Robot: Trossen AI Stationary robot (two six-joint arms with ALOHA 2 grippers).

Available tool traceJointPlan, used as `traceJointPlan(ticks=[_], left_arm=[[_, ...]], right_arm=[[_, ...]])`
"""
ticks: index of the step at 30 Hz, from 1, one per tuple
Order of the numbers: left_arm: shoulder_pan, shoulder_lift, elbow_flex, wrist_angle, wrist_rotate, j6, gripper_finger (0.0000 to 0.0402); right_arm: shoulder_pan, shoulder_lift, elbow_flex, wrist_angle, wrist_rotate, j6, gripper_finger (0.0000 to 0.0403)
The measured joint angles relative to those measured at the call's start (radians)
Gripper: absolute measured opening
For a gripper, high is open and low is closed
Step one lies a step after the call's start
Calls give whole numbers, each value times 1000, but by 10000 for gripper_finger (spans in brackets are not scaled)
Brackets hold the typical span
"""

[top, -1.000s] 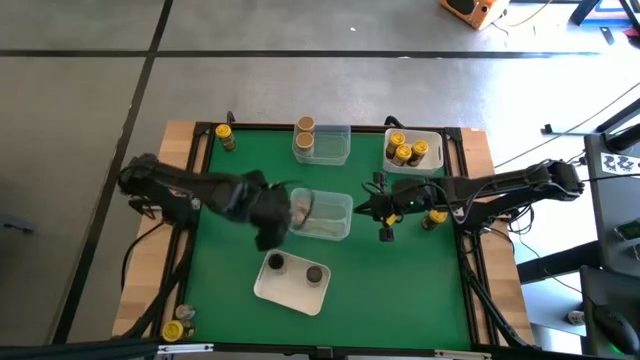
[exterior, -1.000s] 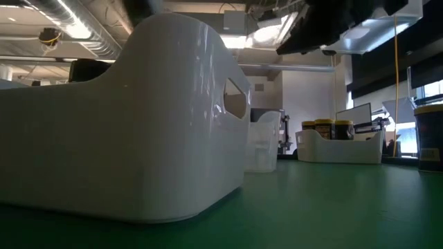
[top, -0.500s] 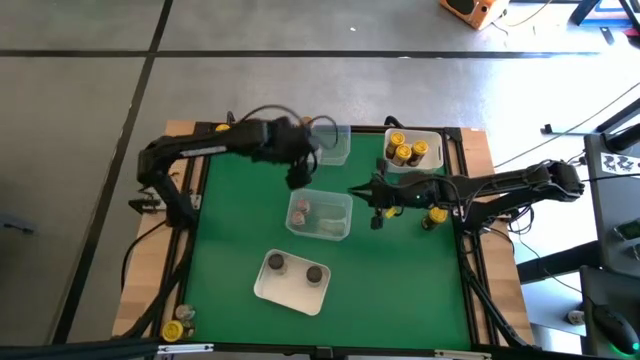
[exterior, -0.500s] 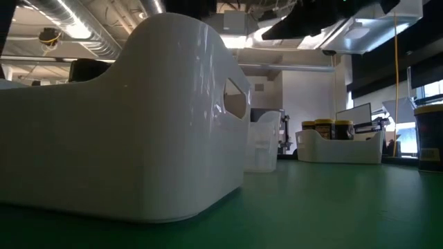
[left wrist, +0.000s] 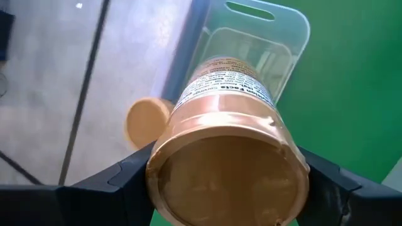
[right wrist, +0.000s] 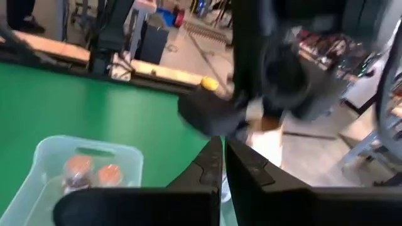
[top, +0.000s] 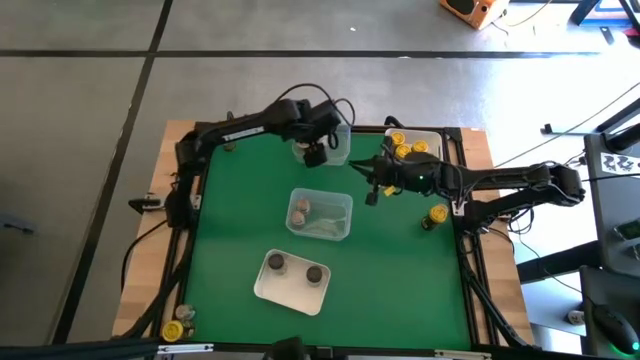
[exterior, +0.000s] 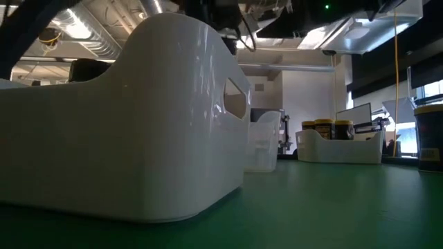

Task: Sort spices by type
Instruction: Put the brown seasoning bottle into the top transparent bin

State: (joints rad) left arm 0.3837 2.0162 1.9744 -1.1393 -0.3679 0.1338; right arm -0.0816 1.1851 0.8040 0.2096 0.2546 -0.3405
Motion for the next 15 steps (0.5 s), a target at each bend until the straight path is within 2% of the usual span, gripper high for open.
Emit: traceJointPlan(ticks=[7, 15], left_arm=[[20, 119, 7, 7, 32, 49, 278], [20, 182, 7, 7, 49, 75, 278]], right_arm=[[2, 4, 0, -43, 16, -6, 21], [2, 4, 0, -84, 16, -6, 21]])
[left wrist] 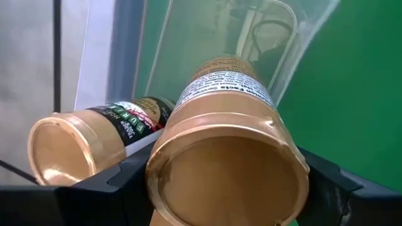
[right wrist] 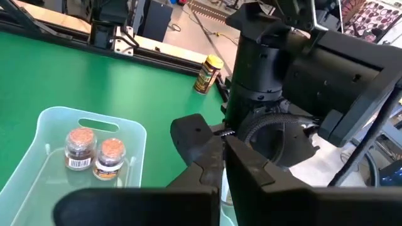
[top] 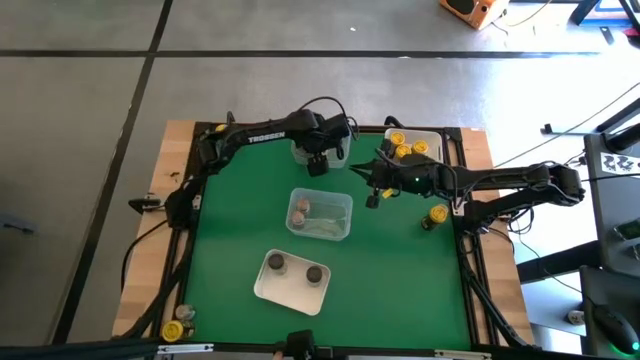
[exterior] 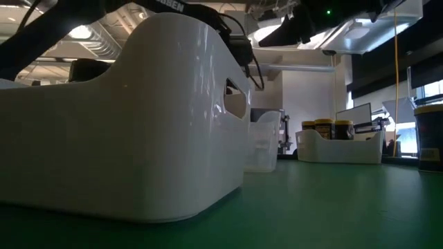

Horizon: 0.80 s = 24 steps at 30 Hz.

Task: Sort spices by type
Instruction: Put the brown seasoning bottle into the top transparent bin

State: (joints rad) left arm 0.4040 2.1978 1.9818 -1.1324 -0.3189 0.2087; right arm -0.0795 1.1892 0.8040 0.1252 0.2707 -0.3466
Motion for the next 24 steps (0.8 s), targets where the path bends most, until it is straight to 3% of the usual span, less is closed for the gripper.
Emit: traceJointPlan(ticks=[11, 19, 24], left_arm=[[-10, 2, -55, 75, -2, 34, 280], [-21, 2, -48, 65, 3, 35, 335], [-40, 0, -11, 62, -32, 44, 348]], right_arm=[[0, 0, 0, -2, 0, 0, 21], [0, 0, 0, -2, 0, 0, 21], [0, 0, 0, -2, -1, 0, 21]])
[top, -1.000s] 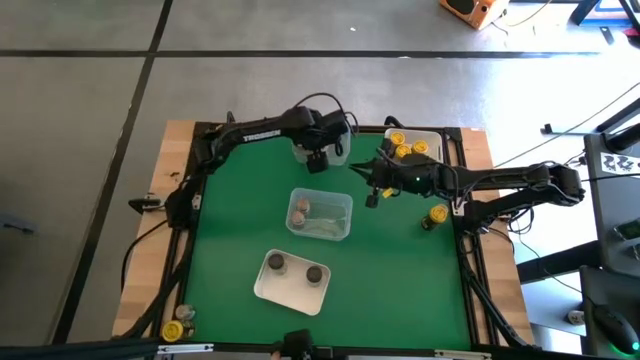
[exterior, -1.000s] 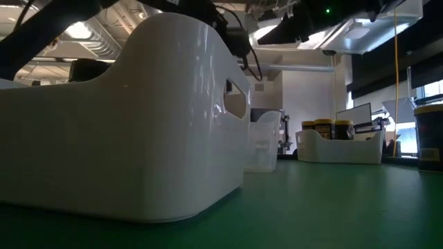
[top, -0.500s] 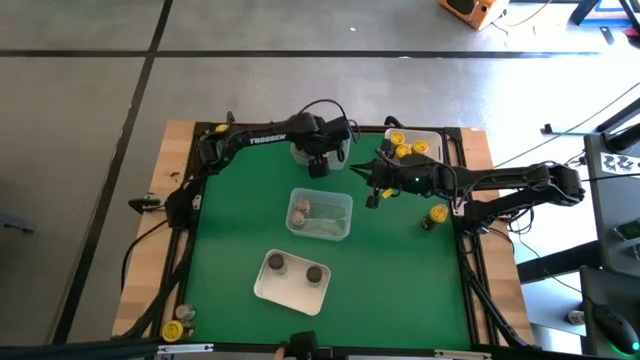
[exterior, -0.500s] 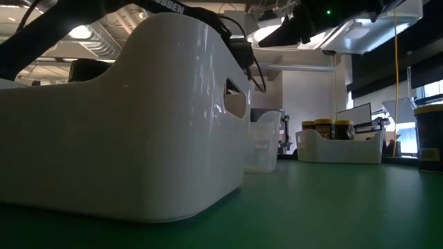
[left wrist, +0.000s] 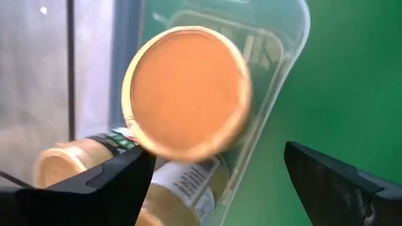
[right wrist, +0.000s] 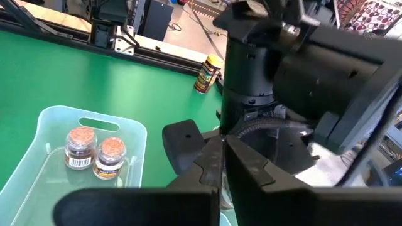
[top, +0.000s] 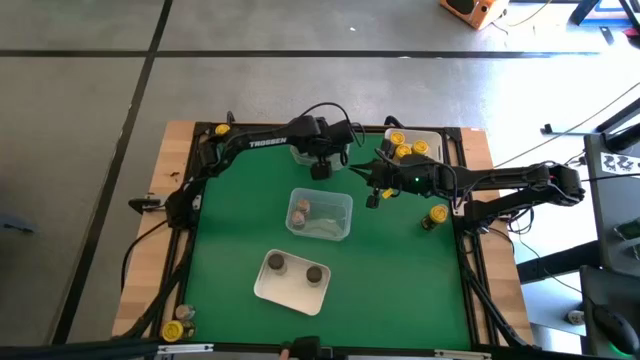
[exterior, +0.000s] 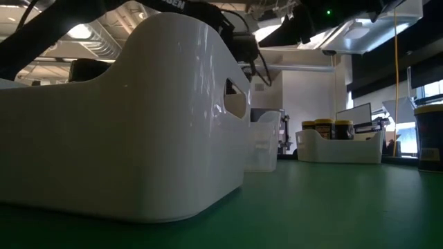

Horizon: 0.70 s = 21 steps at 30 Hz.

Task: Sort spices by type
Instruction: Put the brown seasoning bottle into the top transparent bin, then put the light brown seasoning bottle into the bottom transparent bin

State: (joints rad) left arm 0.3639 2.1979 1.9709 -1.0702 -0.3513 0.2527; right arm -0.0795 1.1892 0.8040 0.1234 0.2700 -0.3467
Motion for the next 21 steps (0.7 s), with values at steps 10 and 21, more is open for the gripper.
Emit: traceJointPlan(ticks=[10, 21], left_arm=[[-33, -4, 124, -239, -95, -57, 346], [-116, -196, 102, -380, -95, -197, 347]], right_arm=[[0, 0, 0, -11, 0, 0, 21], [0, 0, 0, -27, -1, 0, 21]])
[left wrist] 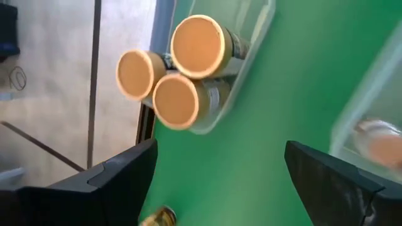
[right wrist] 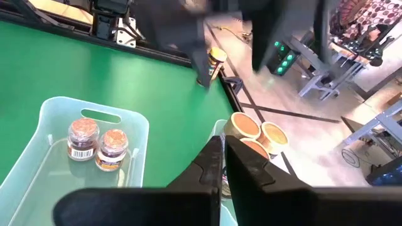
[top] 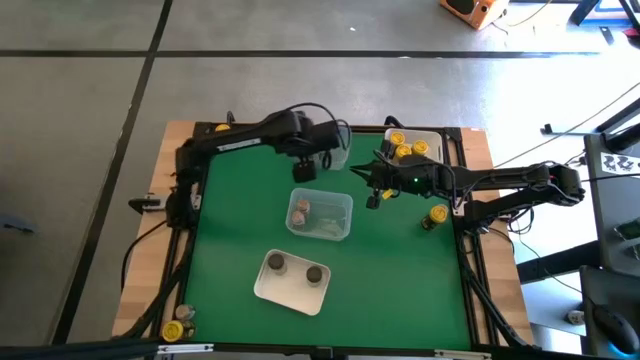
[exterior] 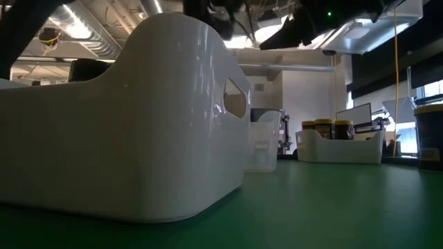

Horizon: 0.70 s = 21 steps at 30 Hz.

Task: Sort spices by type
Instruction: Put the light brown seasoning bottle into the bottom transparent bin

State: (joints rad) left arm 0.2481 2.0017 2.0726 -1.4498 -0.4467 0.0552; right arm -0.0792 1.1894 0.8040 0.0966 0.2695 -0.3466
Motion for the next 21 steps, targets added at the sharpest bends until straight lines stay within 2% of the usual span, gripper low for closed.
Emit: traceJointPlan(ticks=[6, 14, 21], left_arm=[[-105, -131, -4, -124, 0, -167, 347], [-332, -288, -4, -122, 0, -356, 347], [-515, -359, -4, -122, -1, -514, 347]], right_arm=[[0, 0, 0, 3, 0, 1, 21], [0, 0, 0, 7, 0, 6, 21], [0, 0, 0, 7, 0, 9, 21]])
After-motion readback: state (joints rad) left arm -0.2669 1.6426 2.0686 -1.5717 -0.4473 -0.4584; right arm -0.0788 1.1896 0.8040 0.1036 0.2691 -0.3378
